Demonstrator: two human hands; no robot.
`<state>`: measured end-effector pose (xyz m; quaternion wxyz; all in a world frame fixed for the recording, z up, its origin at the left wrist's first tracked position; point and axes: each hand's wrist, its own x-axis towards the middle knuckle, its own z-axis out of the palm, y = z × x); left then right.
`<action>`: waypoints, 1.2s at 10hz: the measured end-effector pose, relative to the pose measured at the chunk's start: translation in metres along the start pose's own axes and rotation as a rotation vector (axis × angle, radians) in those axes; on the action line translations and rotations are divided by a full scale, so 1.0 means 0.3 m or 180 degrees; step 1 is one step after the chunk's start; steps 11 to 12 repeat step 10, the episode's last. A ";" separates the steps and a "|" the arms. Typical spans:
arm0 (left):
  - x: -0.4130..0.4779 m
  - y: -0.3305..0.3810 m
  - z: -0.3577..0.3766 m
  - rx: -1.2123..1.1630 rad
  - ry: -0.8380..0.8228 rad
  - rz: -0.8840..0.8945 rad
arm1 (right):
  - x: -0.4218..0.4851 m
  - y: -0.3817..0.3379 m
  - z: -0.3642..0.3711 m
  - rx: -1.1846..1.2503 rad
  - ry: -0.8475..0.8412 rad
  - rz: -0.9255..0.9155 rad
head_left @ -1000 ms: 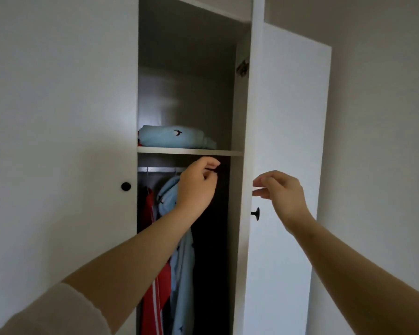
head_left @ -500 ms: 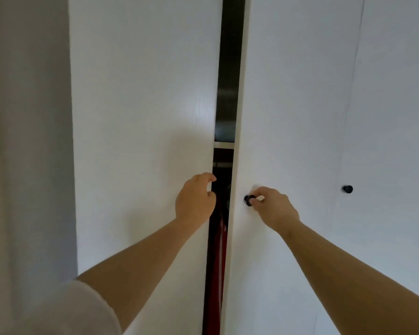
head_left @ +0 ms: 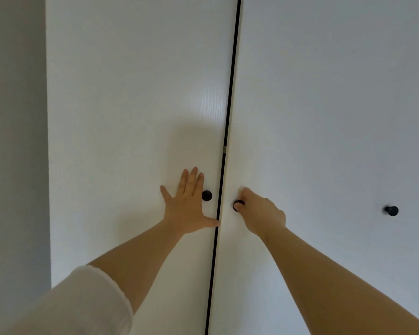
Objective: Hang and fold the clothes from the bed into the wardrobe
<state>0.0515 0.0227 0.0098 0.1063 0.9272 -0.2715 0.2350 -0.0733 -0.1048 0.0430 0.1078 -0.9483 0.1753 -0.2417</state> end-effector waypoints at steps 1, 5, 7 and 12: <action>0.012 -0.004 0.038 -0.0146 0.0144 0.0007 | 0.056 -0.003 0.033 0.0000 0.0073 -0.0003; 0.030 0.036 0.116 0.0267 0.1304 -0.0136 | 0.162 0.000 0.085 -0.0103 0.0104 0.0037; 0.022 0.041 0.095 0.0434 0.1252 -0.0129 | 0.165 0.004 0.100 0.0023 0.0172 0.0015; 0.013 0.028 0.064 0.0561 0.0424 -0.0112 | 0.114 0.024 0.130 0.1363 0.0321 0.0069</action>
